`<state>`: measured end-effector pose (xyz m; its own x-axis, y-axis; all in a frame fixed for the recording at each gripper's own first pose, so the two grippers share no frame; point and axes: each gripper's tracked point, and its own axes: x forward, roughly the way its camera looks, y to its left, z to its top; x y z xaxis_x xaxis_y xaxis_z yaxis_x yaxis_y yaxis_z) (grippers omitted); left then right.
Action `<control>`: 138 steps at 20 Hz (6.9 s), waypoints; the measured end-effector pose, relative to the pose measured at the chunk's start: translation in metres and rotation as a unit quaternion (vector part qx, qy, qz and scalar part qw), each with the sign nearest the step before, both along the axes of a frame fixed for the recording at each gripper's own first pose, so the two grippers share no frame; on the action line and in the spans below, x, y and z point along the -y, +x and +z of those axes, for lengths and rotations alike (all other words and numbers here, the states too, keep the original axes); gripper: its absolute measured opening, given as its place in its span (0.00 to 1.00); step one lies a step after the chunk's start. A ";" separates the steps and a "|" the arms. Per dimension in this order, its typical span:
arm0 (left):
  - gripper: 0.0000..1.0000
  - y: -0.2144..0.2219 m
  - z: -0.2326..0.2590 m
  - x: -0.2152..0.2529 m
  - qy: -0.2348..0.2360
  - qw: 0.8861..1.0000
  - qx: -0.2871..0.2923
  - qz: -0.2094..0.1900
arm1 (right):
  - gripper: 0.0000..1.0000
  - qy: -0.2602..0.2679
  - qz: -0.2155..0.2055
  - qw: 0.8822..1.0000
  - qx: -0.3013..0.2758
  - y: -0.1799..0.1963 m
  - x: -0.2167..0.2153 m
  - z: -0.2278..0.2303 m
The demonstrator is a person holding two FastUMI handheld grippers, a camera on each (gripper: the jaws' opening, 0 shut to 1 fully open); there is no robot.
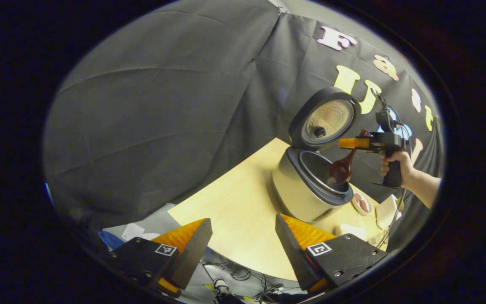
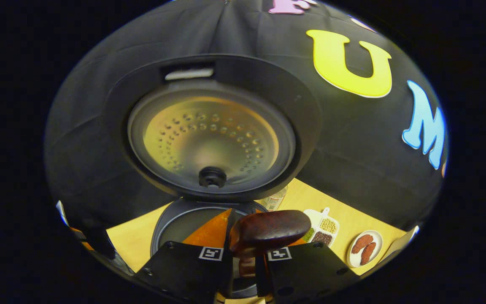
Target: Close the left gripper, press the button to open the rice cooker; take a wooden spoon from the chopstick holder with the right hand, scoop a spoonful of rice and pour it into the rice cooker, then put the wooden spoon back into the chopstick holder.
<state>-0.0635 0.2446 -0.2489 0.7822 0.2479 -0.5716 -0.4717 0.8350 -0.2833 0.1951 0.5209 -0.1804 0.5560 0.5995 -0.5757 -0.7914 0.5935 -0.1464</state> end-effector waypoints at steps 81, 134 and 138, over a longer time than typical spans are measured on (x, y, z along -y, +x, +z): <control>0.95 0.066 0.197 0.251 0.186 0.977 0.090 -0.049 | 0.98 0.167 -0.439 0.878 -0.086 -0.022 0.596 -0.080; 0.96 0.287 0.036 0.207 -0.043 0.968 -0.163 -0.185 | 1.00 0.081 -0.471 0.877 0.051 -0.165 0.638 0.014; 0.97 0.290 0.018 0.210 -0.023 0.961 -0.196 -0.192 | 1.00 0.079 -0.465 0.881 0.037 -0.166 0.639 0.006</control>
